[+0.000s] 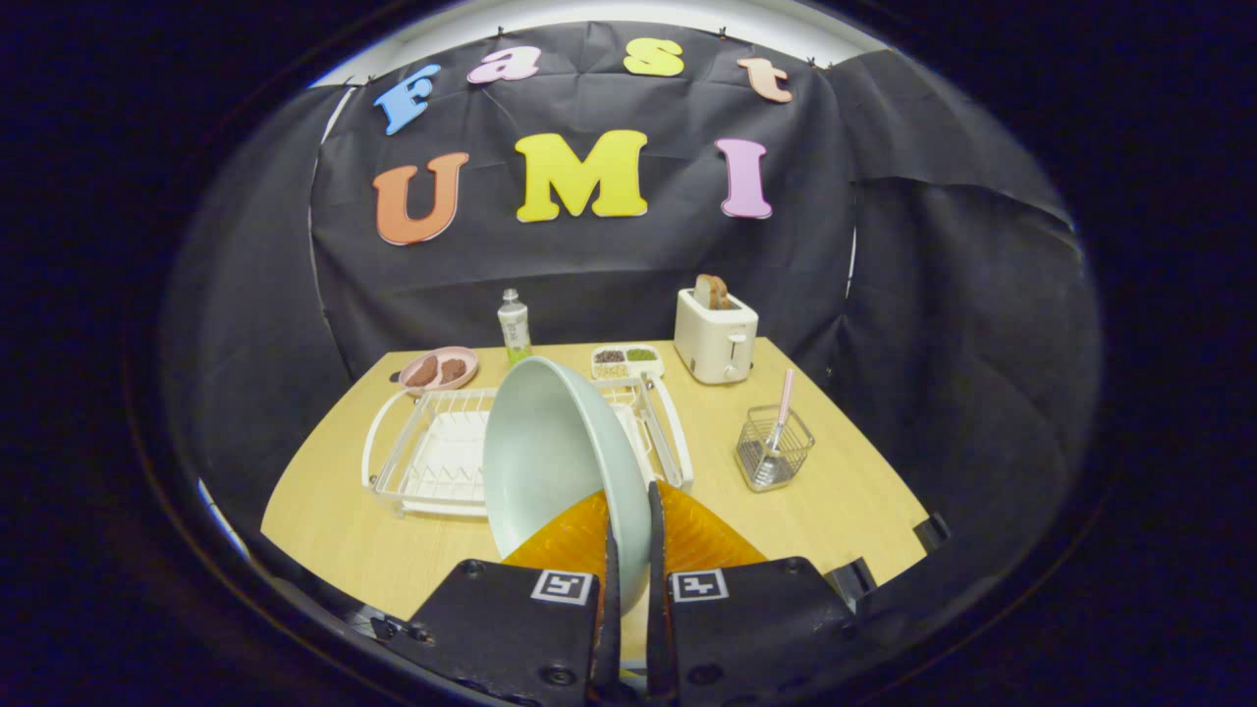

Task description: Take the plate from the dish rack, then take the spoon from the basket and place it into the plate.

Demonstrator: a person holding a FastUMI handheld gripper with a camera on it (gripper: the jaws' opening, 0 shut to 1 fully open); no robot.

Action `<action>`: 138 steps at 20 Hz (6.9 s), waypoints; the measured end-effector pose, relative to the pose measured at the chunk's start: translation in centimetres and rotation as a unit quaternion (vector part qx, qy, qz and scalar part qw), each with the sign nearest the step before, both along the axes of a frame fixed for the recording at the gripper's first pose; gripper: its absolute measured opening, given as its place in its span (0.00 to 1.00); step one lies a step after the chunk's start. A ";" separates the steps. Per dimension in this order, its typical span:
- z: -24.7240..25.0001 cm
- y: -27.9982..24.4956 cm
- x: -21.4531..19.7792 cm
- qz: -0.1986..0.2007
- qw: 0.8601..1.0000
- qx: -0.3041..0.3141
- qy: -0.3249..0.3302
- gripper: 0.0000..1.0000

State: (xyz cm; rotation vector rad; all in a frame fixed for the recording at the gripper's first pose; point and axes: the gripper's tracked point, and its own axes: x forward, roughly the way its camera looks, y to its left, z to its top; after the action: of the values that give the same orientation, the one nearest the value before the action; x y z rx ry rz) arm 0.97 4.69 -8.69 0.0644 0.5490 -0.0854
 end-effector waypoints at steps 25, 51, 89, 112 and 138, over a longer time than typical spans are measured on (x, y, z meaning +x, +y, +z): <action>-17.9 -4.0 1.1 0.060 0.988 0.113 0.085 0.35; -3.6 -23.8 20.4 0.026 0.992 0.003 -0.124 1.00; 13.4 -3.7 5.8 0.055 0.943 -0.021 -0.327 0.16; -4.2 6.9 1.4 0.091 0.958 -0.017 -0.273 0.20; 0.4 -1.0 -3.6 0.049 0.968 -0.048 -0.240 1.00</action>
State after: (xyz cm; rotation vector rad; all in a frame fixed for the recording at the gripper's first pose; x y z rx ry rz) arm -2.58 3.67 -8.33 -0.0364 0.0620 0.0010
